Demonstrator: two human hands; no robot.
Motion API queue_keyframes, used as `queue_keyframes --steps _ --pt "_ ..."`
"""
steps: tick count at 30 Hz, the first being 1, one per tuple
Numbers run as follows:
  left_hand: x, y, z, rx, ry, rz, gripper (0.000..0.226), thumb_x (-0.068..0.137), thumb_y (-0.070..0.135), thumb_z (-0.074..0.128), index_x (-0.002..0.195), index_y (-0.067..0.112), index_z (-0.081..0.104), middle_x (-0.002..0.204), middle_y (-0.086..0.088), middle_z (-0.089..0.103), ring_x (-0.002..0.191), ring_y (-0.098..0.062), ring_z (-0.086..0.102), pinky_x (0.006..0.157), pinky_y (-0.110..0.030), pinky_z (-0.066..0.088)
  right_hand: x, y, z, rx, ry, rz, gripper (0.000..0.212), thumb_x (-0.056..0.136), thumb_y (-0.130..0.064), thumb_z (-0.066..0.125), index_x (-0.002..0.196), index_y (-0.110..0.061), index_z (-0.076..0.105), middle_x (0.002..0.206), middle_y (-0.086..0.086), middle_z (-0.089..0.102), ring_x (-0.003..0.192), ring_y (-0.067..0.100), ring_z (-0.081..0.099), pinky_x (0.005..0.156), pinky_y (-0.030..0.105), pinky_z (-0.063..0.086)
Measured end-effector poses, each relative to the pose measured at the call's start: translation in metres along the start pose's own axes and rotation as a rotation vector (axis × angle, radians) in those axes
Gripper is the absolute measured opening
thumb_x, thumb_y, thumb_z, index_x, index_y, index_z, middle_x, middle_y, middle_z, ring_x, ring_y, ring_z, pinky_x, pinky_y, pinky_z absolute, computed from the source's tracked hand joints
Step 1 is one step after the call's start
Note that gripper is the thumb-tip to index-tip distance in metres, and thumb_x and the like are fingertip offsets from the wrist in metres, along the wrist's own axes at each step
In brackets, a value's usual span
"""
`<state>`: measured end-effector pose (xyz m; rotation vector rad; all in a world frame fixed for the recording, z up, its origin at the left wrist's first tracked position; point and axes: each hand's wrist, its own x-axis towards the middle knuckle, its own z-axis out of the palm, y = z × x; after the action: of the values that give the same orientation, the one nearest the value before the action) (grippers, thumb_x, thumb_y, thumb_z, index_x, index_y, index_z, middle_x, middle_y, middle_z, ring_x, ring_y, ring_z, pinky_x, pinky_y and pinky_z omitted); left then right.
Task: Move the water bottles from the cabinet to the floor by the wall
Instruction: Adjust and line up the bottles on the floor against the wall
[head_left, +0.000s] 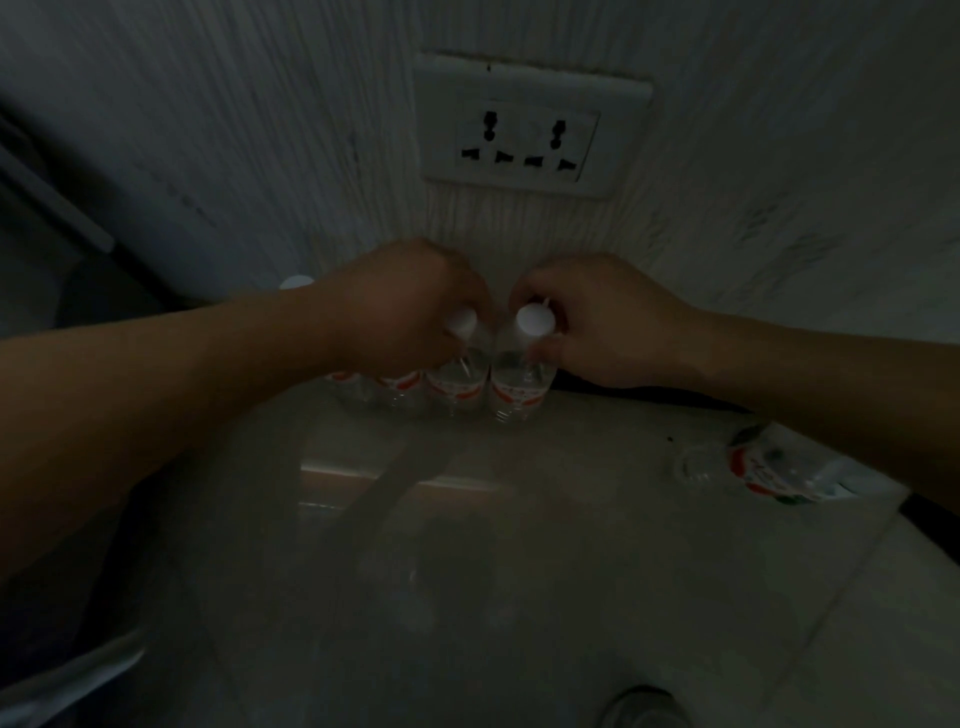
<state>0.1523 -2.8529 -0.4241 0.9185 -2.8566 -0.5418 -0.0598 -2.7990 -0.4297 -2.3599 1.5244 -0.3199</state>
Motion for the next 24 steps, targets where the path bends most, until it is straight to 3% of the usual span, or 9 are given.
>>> queue_keyframes --steps 5,9,13,19,21,24 --pt "0.0013 0.0 0.0005 0.004 0.033 -0.007 0.032 0.077 0.021 0.072 0.11 0.022 0.069 0.103 0.001 0.067 0.088 -0.013 0.057 0.07 -0.02 0.029 0.0001 0.0013 0.0014 0.005 0.005 0.006 0.022 0.076 -0.024 0.07 0.097 -0.017 0.068 0.09 -0.004 0.067 0.077 0.004 0.053 0.063 0.02 0.036" --pt "0.0019 -0.0015 0.0013 -0.005 0.048 0.004 0.027 0.08 0.022 0.069 0.107 0.02 0.071 0.101 0.0 0.068 0.08 -0.006 0.047 0.063 -0.02 0.028 0.0006 0.0022 -0.0001 0.001 -0.015 0.026 0.024 0.075 -0.023 0.07 0.099 -0.021 0.067 0.086 -0.015 0.059 0.075 0.0 0.051 0.06 0.005 0.034" --pt "0.0005 -0.0008 0.0007 -0.015 0.048 0.027 0.027 0.078 0.026 0.066 0.103 0.02 0.072 0.098 -0.002 0.069 0.083 -0.017 0.061 0.07 -0.02 0.031 0.0001 0.0022 -0.0006 0.006 -0.021 0.017 0.023 0.075 -0.021 0.07 0.098 -0.018 0.067 0.086 -0.012 0.06 0.075 0.001 0.051 0.061 0.004 0.034" --pt "0.0015 0.001 0.0021 -0.011 0.062 0.014 0.03 0.077 0.021 0.074 0.107 0.019 0.07 0.102 -0.001 0.069 0.09 -0.019 0.062 0.07 -0.019 0.029 -0.0022 0.0044 0.0012 0.011 -0.003 0.015 0.025 0.075 -0.021 0.071 0.1 -0.019 0.067 0.088 -0.013 0.058 0.077 0.0 0.05 0.062 0.002 0.032" --pt "0.0019 0.0 0.0025 -0.031 0.059 0.005 0.031 0.076 0.021 0.074 0.107 0.019 0.07 0.103 -0.001 0.068 0.091 -0.018 0.061 0.071 -0.019 0.03 -0.0019 0.0045 0.0025 0.02 -0.001 0.007 0.025 0.076 -0.021 0.071 0.1 -0.017 0.066 0.089 -0.011 0.058 0.078 0.002 0.051 0.063 0.006 0.033" --pt "0.0017 -0.0012 0.0033 -0.041 0.058 -0.003 0.032 0.075 0.021 0.076 0.107 0.018 0.07 0.103 -0.001 0.068 0.092 -0.018 0.061 0.072 -0.019 0.031 -0.0015 0.0055 0.0052 -0.011 -0.028 0.006 0.034 0.072 -0.023 0.073 0.105 -0.016 0.065 0.097 -0.001 0.062 0.085 0.012 0.054 0.066 0.021 0.032"
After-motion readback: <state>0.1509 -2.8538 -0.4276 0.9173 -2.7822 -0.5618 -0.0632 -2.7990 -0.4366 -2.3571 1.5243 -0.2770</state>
